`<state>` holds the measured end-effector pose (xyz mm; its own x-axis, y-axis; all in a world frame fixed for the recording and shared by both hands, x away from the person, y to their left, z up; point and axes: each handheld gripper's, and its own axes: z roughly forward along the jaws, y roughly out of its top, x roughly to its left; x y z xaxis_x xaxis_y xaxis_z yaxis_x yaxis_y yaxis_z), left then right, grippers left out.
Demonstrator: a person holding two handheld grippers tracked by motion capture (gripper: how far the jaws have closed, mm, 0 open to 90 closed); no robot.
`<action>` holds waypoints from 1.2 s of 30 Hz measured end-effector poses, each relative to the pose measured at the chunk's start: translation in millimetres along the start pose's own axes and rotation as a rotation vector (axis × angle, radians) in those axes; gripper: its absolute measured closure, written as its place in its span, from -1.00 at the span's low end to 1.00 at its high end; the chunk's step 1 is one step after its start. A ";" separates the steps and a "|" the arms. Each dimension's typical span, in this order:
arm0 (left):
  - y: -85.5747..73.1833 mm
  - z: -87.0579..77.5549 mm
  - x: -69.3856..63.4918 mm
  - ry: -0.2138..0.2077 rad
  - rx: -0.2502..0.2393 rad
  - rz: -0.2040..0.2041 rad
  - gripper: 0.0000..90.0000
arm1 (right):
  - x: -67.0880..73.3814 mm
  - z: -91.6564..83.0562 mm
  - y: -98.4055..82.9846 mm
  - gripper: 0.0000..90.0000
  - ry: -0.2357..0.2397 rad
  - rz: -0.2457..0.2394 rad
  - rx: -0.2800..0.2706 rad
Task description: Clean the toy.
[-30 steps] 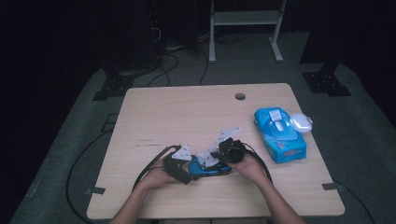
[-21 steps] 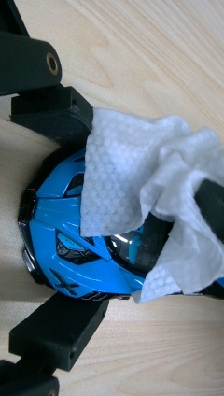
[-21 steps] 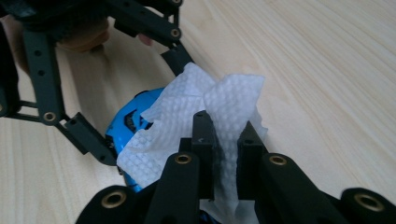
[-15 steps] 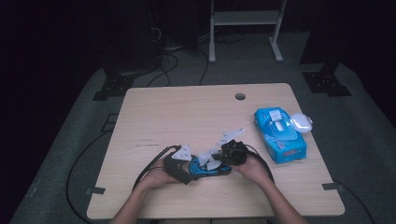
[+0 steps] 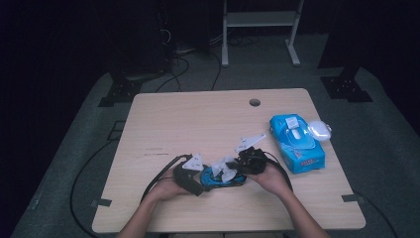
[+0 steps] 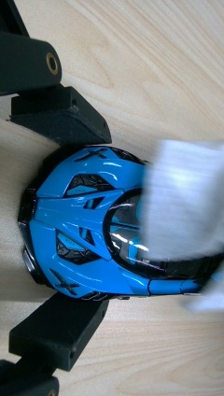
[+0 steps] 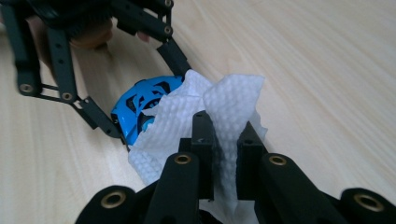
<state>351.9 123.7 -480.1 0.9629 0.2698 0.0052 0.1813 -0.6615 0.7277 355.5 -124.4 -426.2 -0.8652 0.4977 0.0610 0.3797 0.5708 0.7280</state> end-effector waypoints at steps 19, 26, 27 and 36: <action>-4.5 -16.4 15.6 -0.081 -0.084 -0.174 -0.56 | -4.3 -17.9 -39.0 0.81 0.103 0.038 0.035; -6.7 -21.2 22.8 -0.079 -0.126 -0.258 -0.51 | -2.9 -14.5 -39.4 0.81 0.101 0.029 0.041; -6.9 -19.4 23.0 -0.077 -0.116 -0.266 -0.51 | -1.9 -13.6 -39.8 0.81 0.099 0.024 0.036; -6.9 -14.0 22.6 -0.072 -0.101 -0.282 -0.51 | 2.6 -13.6 -43.9 0.81 0.075 0.000 0.015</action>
<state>369.5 144.1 -475.4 0.8897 0.3805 -0.2525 0.4262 -0.4935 0.7582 332.1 -157.0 -448.7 -0.8870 0.4480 0.1123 0.3841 0.5805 0.7180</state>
